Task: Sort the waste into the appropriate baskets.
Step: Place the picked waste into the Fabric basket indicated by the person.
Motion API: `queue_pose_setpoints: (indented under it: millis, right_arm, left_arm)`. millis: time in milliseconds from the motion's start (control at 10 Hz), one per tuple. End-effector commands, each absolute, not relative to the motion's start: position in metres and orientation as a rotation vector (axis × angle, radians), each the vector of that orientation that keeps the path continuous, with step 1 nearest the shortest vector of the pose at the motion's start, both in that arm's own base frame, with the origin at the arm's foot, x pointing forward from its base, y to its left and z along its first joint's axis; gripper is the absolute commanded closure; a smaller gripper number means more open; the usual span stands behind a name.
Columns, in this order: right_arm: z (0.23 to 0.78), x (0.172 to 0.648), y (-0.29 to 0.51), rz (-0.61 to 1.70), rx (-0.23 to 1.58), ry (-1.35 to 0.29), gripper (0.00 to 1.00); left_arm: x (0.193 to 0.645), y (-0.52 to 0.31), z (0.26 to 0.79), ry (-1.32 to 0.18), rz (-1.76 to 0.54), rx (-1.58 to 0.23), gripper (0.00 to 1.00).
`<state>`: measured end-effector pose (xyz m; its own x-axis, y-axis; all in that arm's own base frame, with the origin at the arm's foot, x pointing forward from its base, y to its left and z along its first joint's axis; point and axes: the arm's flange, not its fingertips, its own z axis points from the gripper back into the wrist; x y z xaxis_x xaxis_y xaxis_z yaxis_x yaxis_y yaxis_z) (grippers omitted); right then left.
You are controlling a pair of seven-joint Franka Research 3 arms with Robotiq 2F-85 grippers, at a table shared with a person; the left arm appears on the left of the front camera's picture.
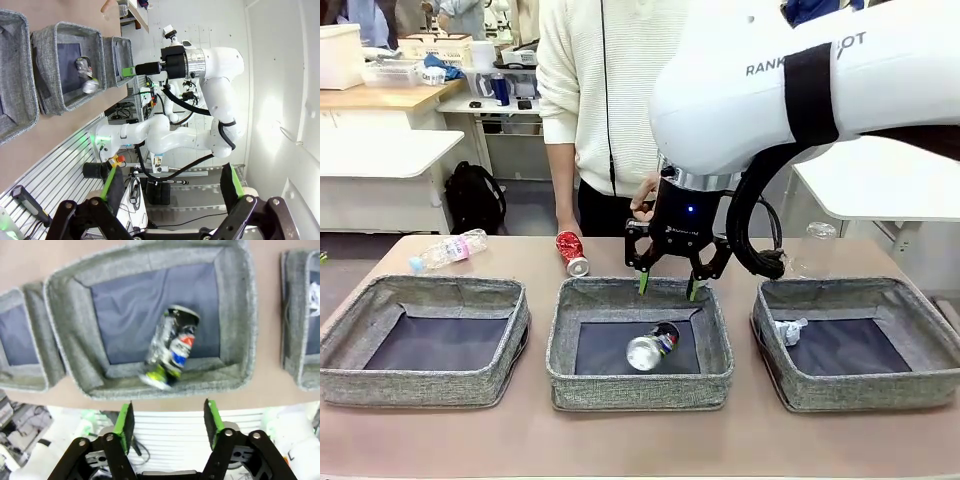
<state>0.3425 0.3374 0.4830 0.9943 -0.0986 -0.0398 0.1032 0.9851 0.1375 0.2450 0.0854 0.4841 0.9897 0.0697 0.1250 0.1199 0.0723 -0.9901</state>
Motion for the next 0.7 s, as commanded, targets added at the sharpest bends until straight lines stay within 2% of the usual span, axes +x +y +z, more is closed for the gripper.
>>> queue_pose_setpoints:
  millis: [0, 400, 500, 600]
  right_arm:
    - [0.486, 0.342, 0.329, -0.111, 0.176, 0.014, 0.0]
    - [0.488, 0.343, 0.326, -0.104, 0.219, 0.036, 0.0]
    - [0.494, 0.34, 0.322, -0.068, 0.316, 0.065, 0.0]
    - [0.507, 0.333, 0.313, 0.014, 0.498, 0.091, 0.0]
  left_arm:
    - [0.244, 0.084, 0.485, -0.174, -0.051, -1.51, 0.0]
    - [0.244, 0.084, 0.485, -0.174, -0.051, -1.51, 0.0]
    - [0.244, 0.084, 0.485, -0.174, -0.051, -1.51, 0.0]
    - [0.244, 0.084, 0.485, -0.174, -0.051, -1.51, 0.0]
